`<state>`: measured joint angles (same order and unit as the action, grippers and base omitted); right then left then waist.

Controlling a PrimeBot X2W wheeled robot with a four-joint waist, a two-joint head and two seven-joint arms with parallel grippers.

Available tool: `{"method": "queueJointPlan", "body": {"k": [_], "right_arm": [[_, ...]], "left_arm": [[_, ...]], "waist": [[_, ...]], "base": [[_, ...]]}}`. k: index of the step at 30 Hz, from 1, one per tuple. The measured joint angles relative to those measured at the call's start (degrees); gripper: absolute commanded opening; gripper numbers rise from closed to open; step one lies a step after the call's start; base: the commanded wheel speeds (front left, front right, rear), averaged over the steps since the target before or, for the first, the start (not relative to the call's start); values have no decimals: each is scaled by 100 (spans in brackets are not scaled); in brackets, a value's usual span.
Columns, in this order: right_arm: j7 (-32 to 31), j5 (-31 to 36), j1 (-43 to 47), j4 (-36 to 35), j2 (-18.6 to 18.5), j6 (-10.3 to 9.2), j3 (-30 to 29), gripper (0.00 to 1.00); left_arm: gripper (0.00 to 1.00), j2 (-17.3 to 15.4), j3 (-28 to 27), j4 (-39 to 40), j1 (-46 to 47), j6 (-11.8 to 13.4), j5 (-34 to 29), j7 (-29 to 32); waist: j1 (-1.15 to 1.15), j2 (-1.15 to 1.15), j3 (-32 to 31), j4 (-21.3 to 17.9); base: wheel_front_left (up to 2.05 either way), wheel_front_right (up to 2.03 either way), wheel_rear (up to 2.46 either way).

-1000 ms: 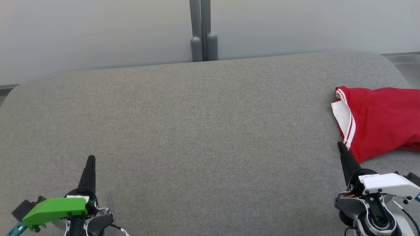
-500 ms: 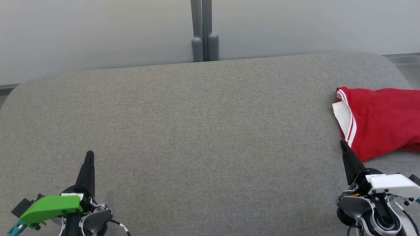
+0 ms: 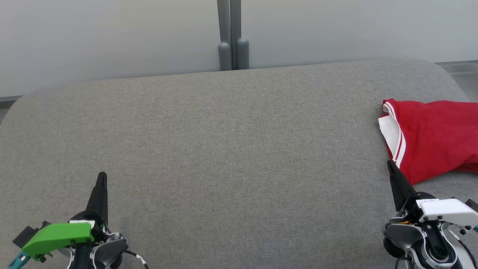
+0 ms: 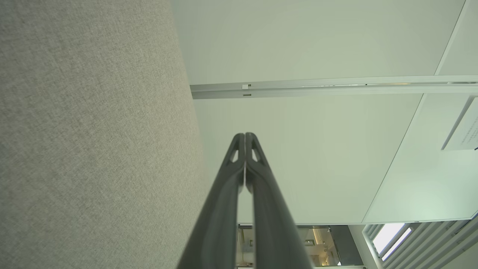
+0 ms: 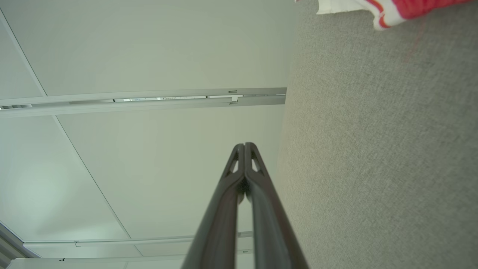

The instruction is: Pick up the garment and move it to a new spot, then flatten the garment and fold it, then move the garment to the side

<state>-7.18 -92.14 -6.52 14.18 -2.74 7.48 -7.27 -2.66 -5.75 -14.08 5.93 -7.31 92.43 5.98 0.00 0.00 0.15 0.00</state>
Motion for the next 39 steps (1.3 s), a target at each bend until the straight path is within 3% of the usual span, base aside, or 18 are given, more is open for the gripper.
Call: {"method": "queueJointPlan", "body": {"k": [39], "right_arm": [[0, -1, 2, -1, 0, 0, 0, 0]], "left_arm": [[0, 0, 0, 1, 1, -1, 0, 0]], "waist": [[0, 0, 0, 0]], "base": [[0, 0, 0]]}}
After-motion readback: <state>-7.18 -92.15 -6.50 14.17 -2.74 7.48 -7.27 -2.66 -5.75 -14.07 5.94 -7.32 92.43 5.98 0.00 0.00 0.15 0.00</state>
